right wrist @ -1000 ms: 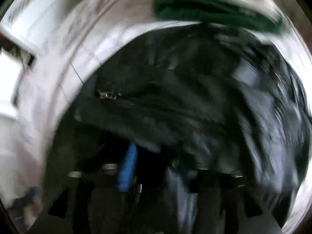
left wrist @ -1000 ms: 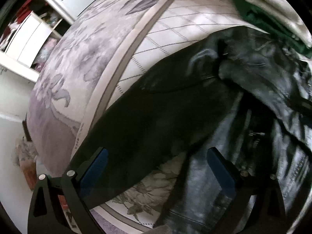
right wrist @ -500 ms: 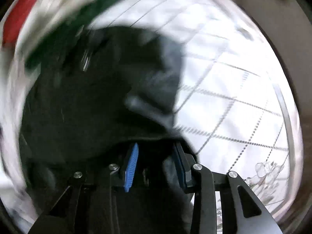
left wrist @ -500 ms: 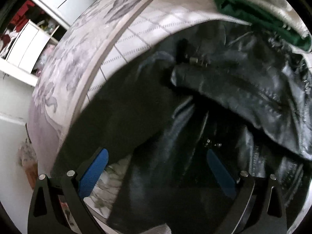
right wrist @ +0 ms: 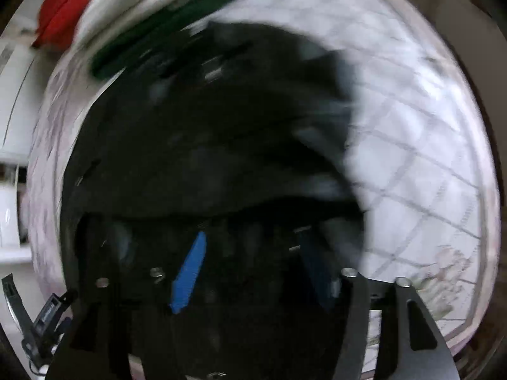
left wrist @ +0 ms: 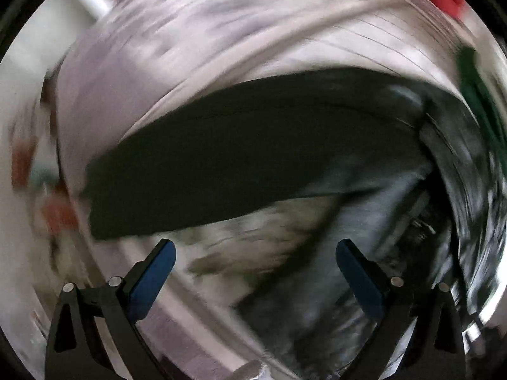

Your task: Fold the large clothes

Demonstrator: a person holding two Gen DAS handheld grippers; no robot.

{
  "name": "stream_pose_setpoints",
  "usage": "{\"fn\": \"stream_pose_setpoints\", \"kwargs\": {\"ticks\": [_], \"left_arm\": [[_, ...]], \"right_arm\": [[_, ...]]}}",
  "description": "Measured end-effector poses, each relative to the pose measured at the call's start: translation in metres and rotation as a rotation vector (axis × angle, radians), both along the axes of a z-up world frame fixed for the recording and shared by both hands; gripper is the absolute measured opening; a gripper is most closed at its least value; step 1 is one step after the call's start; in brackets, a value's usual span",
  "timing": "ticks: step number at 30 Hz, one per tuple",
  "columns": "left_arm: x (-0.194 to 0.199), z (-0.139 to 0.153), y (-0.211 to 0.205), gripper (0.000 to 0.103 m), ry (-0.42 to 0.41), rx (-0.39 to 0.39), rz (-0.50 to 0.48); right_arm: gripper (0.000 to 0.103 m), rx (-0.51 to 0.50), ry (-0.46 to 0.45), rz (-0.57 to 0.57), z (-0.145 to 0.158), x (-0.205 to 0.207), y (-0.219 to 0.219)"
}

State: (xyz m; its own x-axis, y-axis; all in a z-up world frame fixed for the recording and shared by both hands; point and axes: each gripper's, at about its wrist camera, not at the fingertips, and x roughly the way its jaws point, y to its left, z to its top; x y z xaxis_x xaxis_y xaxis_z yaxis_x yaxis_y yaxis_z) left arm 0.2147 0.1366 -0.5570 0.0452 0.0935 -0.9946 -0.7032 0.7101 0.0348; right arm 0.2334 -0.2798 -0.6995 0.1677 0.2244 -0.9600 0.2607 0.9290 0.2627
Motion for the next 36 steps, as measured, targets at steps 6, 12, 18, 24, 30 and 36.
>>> {"fn": "stream_pose_setpoints", "kwargs": {"ticks": [6,12,18,24,30,36], "left_arm": [[-0.076,-0.041,0.088,0.1,-0.125,-0.275,0.442],[-0.103,-0.073,0.136,0.069,-0.229,-0.306,0.704],[-0.086,-0.043,0.157,0.006,-0.204,-0.083,0.664],[-0.05,0.003,0.146,0.004,-0.22,0.141,0.416],[-0.004,0.051,0.121,0.003,-0.263,0.356,0.134],[0.051,0.092,0.071,0.002,-0.336,0.451,-0.104]], "right_arm": [[0.068,-0.024,0.053,0.114,-0.007,0.003,0.067],[0.068,-0.084,0.068,0.175,-0.019,0.003,0.123],[0.068,-0.227,0.068,0.206,-0.016,-0.021,0.153],[0.075,-0.443,-0.019,0.262,0.003,-0.027,0.2],[0.088,-0.494,-0.098,0.267,0.023,-0.007,0.238],[0.089,-0.398,-0.083,0.189,0.031,0.061,0.223]]}}
